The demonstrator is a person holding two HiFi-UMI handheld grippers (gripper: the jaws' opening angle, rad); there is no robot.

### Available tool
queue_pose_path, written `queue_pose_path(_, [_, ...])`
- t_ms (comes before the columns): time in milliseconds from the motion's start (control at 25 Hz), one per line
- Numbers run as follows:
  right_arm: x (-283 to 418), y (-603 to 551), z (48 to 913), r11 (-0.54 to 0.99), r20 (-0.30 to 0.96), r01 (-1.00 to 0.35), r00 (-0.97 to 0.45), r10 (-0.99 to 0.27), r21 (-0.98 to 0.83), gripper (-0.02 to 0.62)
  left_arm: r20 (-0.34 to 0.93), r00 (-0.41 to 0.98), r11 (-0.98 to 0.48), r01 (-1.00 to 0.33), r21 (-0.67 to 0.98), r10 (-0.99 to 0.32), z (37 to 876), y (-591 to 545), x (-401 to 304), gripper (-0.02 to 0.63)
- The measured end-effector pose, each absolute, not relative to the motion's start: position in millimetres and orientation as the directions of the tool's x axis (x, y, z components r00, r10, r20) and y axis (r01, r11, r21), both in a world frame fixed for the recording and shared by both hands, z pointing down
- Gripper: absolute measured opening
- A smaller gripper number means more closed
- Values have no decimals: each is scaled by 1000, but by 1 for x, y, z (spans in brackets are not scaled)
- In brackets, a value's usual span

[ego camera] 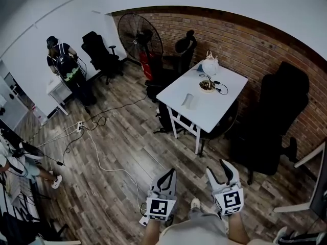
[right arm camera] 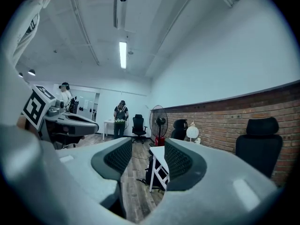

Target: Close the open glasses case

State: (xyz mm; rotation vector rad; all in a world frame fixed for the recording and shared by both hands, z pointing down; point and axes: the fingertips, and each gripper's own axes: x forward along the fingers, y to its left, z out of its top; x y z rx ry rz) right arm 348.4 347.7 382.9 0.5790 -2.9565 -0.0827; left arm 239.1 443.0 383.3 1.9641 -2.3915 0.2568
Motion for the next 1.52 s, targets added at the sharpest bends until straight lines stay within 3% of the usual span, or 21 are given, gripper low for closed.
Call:
queue_pose_path(1000, [300,237,394,963,139,-267,-953,-268,24,218,191,-298,278,-952,-126,-935,387,347,202,6])
queue_pose_path(1160, [295,229,396,963,136,-269,-953,-269,15,218,147,-296,275,-950,-146,-944,381,338,196,5])
queue_pose_path(1520, [281,210,397,961,137,-275,-951,-276,32,218,175,-294,276,-953,-123,-939,388,317,181,6])
